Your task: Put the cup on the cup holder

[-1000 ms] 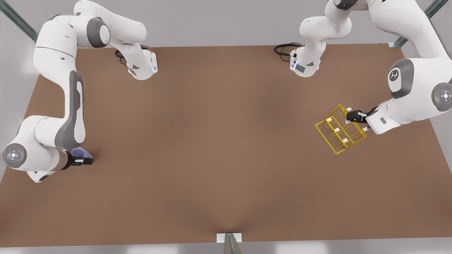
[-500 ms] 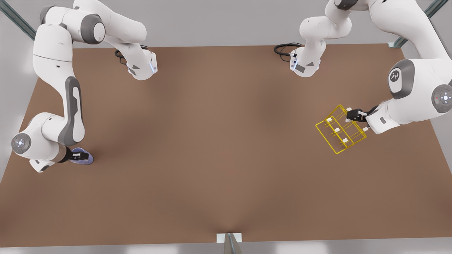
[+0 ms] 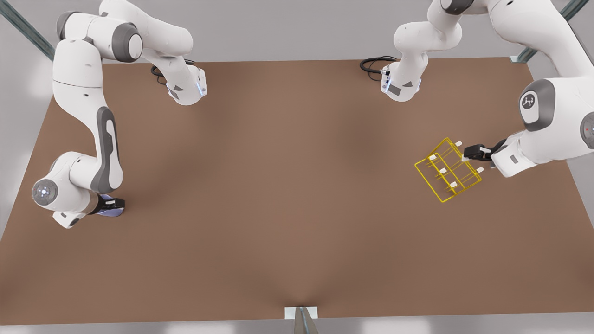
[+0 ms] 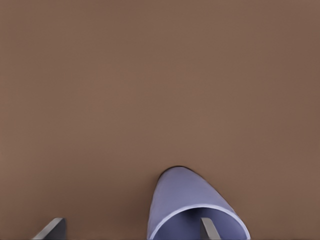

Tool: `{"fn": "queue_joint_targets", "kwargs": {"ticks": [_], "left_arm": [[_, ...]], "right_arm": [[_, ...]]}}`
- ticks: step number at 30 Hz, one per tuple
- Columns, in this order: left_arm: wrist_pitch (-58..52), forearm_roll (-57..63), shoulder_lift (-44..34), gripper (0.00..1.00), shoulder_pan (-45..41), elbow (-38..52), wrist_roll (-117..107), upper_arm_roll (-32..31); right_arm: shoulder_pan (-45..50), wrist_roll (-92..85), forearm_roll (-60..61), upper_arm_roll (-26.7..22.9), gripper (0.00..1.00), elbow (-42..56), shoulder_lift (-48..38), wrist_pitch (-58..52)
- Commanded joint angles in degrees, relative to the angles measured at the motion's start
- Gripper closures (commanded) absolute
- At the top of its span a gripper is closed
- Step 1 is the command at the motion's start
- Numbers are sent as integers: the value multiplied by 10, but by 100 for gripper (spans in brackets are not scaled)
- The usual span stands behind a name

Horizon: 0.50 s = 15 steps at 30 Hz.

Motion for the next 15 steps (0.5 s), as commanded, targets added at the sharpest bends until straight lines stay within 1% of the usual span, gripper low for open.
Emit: {"fn": "queue_joint_targets", "kwargs": {"ticks": [1,2,4,6,10,15], "left_arm": [[-15,0,-3,0,-1,1,4,-1],[-14,2,-3,0,-1,19,4,-1],[-13,2,0,0,-2,21,4,-1],[-14,2,1,0,-2,21,6,-1],[-29,0,3,0,-1,20,5,0],[-29,0,3,0,-2,20,3,0]], "right_arm": [[-2,-42,-1,-2,0,-4,3,11],[-3,-43,-1,-2,0,-6,3,12],[-4,-66,-1,-2,0,-12,2,12],[0,-67,-1,-3,0,-40,1,12],[-1,-66,-1,-3,0,-44,16,46],[-2,-66,-1,-3,0,-42,19,49]]}}
